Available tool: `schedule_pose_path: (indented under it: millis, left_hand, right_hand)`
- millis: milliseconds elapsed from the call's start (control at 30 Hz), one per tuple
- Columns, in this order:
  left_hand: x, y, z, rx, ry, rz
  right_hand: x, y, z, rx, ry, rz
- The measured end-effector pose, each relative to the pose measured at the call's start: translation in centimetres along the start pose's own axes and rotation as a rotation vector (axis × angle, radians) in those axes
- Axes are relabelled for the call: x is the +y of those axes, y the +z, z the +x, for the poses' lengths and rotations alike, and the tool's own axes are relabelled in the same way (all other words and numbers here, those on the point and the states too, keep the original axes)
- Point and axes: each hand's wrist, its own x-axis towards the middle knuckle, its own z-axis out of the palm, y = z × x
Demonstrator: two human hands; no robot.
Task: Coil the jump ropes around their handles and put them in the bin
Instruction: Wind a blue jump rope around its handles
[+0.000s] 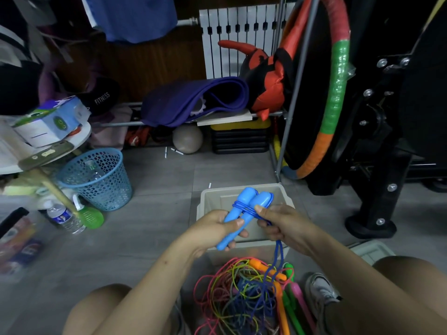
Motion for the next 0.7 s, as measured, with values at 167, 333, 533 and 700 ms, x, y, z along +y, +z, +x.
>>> schedule_pose_path:
  millis: [167, 333, 533, 700]
  left_hand:
    - [0.1, 0.7, 0.2, -0.004, 0.075, -0.067]
    - [0.3, 0.8, -0.1, -0.029, 0.074, -0.124]
    - [0.0, 1.3, 0.0, -0.007, 0.081, -0.179]
    - [-0.2, 1.3, 0.5, 0.015, 0.084, -0.092]
  right_hand:
    - [-0.4, -0.1, 0.0, 0.018, 0.01, 0.095]
    - [-0.7, -0.1, -0.3, -0.006, 0.02, 0.112]
    - [-0.7, 0.0, -0.2, 0.0, 0.016, 0.136]
    - [-0.7, 0.1, -0.4, 0.028, 0.004, -0.033]
